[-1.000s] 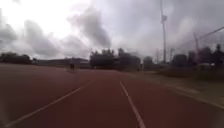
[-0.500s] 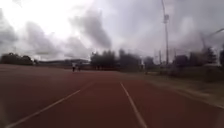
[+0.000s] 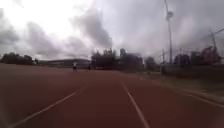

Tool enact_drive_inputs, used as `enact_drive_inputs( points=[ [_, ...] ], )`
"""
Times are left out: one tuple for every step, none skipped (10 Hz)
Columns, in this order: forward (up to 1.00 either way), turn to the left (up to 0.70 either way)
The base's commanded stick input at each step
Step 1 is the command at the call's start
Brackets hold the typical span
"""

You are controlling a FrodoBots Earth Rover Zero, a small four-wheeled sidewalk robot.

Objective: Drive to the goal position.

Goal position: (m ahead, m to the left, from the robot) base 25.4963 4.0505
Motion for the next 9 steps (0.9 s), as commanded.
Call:
enact_drive_inputs(
  points=[
    [0.85, 0.0],
    [0.85, 0.0],
    [0.85, 0.0],
    [0.85, 0.0],
    [0.85, 0.0],
    [0.85, 0.0],
    [0.85, 0.0],
    [0.85, 0.0],
    [0.85, 0.0]
  ],
)
